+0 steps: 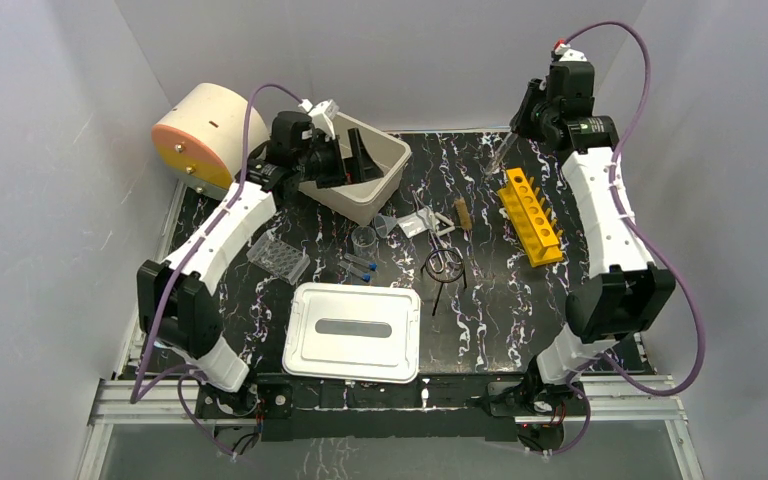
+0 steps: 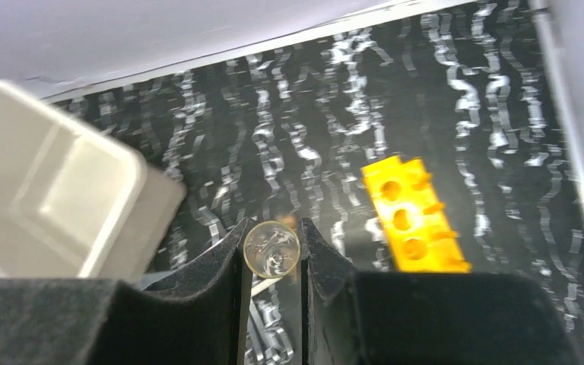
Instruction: Organize the chemistry lab equipment
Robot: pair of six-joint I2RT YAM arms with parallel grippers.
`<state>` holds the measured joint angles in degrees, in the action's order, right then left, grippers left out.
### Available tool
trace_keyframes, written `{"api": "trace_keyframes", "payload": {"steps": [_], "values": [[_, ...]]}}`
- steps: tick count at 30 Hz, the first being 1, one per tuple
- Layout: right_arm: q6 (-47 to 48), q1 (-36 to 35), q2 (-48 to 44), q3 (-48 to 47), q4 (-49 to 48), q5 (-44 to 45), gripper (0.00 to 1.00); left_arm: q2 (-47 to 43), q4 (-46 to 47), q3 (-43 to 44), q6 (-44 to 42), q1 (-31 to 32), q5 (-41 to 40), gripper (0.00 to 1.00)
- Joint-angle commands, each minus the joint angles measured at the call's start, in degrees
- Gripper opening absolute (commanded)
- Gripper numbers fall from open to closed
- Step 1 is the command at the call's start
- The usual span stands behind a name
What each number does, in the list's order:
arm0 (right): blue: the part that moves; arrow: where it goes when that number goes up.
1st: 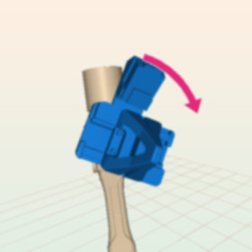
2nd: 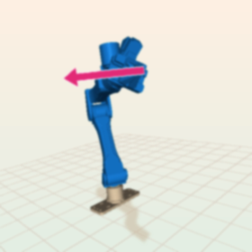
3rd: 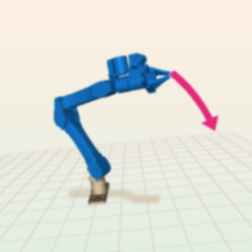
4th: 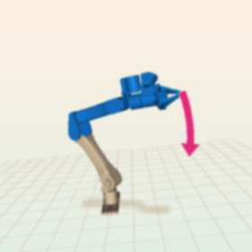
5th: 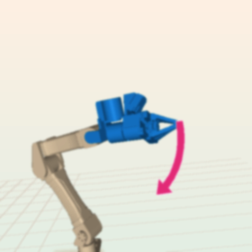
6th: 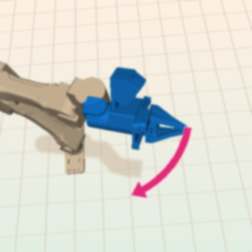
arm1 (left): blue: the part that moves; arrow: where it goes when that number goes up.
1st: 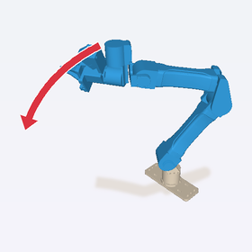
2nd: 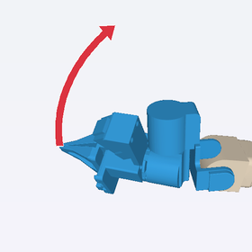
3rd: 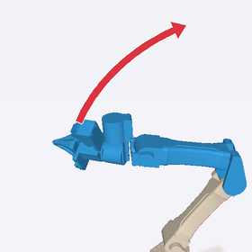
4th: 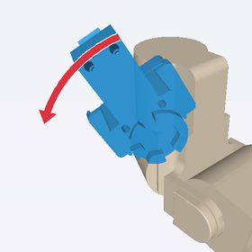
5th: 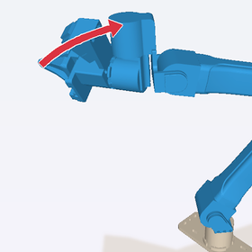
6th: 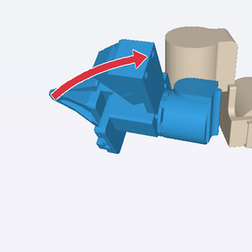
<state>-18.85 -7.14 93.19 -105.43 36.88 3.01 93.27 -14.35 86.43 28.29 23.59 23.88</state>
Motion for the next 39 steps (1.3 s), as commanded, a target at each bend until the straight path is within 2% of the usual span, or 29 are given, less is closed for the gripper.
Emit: {"api": "trace_keyframes", "payload": {"steps": [1, 9, 14, 21, 39], "values": [[4.71, 0.19, 2.98, -2.25, -5.40, 14.42, 0.24, -8.07, -6.22, -3.45, -1.63, -1.16, -2.46, 0.98], [6.92, 0.19, -1.05, 10.08, -19.58, 21.44, 0.24, -14.37, -9.44, -11.21, -1.71, -4.22, -2.90, 0.98], [8.32, 0.17, -1.47, 14.26, -25.05, 23.99, 0.25, -12.85, -11.04, -11.27, 0.73, -5.32, -2.62, 0.98], [9.59, 0.19, -4.73, 21.25, -32.97, 26.80, 0.26, -12.50, -5.14, -14.65, 3.79, -5.60, -1.57, 0.98], [7.16, 0.27, -2.44, 25.99, -34.62, 25.81, 0.26, -12.19, -4.18, -16.35, 4.84, -5.92, 0.41, 0.98]]}}
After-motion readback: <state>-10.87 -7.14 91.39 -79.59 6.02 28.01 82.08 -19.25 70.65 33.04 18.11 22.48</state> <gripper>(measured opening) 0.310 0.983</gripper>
